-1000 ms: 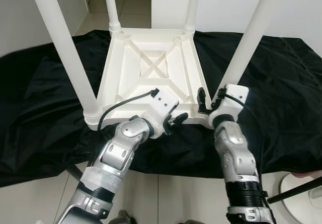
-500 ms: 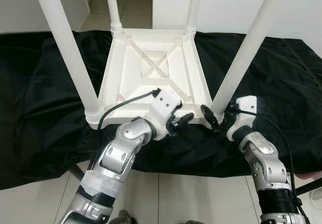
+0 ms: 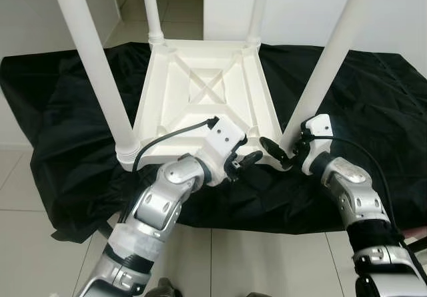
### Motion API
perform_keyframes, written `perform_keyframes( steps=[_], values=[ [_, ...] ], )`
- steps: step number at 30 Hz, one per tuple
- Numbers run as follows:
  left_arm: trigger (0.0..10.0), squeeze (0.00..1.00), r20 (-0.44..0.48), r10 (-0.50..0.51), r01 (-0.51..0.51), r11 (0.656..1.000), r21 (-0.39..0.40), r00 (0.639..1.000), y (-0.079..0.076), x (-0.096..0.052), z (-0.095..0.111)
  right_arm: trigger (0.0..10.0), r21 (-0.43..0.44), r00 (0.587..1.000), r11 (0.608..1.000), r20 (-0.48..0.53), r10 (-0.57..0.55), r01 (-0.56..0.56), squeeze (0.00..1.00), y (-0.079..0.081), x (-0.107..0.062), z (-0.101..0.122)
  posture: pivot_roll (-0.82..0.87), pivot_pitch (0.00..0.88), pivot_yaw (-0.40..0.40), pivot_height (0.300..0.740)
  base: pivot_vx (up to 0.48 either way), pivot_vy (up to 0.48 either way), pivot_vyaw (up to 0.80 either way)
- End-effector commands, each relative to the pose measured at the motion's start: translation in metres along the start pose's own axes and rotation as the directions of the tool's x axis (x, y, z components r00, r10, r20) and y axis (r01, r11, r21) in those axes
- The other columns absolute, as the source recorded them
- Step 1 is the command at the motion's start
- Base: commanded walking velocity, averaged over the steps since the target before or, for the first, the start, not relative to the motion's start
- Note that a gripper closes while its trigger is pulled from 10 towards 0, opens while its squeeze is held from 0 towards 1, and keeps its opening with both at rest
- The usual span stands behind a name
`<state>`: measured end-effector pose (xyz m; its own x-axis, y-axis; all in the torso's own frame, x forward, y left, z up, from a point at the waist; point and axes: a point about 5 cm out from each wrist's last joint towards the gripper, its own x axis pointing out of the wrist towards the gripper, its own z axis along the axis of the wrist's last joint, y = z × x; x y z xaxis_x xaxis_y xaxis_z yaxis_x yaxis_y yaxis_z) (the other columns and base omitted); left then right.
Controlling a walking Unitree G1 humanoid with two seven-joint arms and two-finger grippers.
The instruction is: Building children table
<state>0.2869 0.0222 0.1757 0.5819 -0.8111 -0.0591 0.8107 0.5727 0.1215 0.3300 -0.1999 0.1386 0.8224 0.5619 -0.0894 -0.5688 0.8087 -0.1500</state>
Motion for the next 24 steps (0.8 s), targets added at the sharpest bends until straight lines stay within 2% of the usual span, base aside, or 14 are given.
perform_keyframes(
  steps=[1, 2, 12, 13, 20, 24],
  values=[
    [10.0, 0.00, -0.008, -0.038, 0.038, 0.999, -0.002, 0.999, -0.002, 0.001, 0.000, 0.9, -0.006, 0.999, 0.999, -0.040, 0.033, -0.034, 0.00, 0.003, 0.001, -0.008, -0.03, 0.000, 0.020, 0.740, 0.000, 0.000, 0.00],
    [10.0, 0.00, -0.008, -0.033, 0.033, 0.999, 0.000, 0.999, -0.001, 0.000, 0.000, 0.0, -0.009, 0.998, 0.999, -0.053, 0.036, -0.037, 0.00, 0.002, 0.000, -0.010, -0.03, 0.000, 0.020, 0.740, 0.000, 0.000, 0.00],
    [10.0, 0.00, -0.007, -0.026, 0.026, 1.000, -0.010, 1.000, -0.003, 0.000, 0.000, 0.0, 0.021, 0.996, 0.998, -0.078, 0.053, -0.052, 0.00, -0.002, -0.012, -0.021, -0.04, 0.000, 0.018, 0.740, 0.000, 0.000, 0.00],
    [10.0, 0.00, -0.007, -0.026, 0.026, 1.000, -0.011, 1.000, -0.003, 0.000, 0.000, 10.0, 0.024, 0.996, 0.999, -0.074, 0.044, -0.042, 0.00, -0.003, -0.012, -0.021, -0.04, 0.000, 0.020, 0.740, 0.000, 0.000, 0.00],
    [10.0, 0.00, -0.009, -0.003, 0.003, 1.000, -0.016, 1.000, 0.001, 0.001, 0.000, 10.0, 0.059, 0.999, 0.998, -0.029, -0.034, 0.036, 0.00, -0.004, -0.012, -0.014, -0.04, 0.000, 0.022, 0.740, 0.000, 0.000, 0.00],
    [10.0, 0.00, -0.022, 0.028, -0.028, 1.000, -0.013, 0.999, 0.004, 0.000, -0.003, 10.0, 0.056, 0.981, 0.979, -0.027, -0.194, 0.195, 0.00, 0.000, -0.007, -0.008, -0.05, 0.000, 0.018, 0.740, 0.000, 0.000, 0.00]
  ],
)
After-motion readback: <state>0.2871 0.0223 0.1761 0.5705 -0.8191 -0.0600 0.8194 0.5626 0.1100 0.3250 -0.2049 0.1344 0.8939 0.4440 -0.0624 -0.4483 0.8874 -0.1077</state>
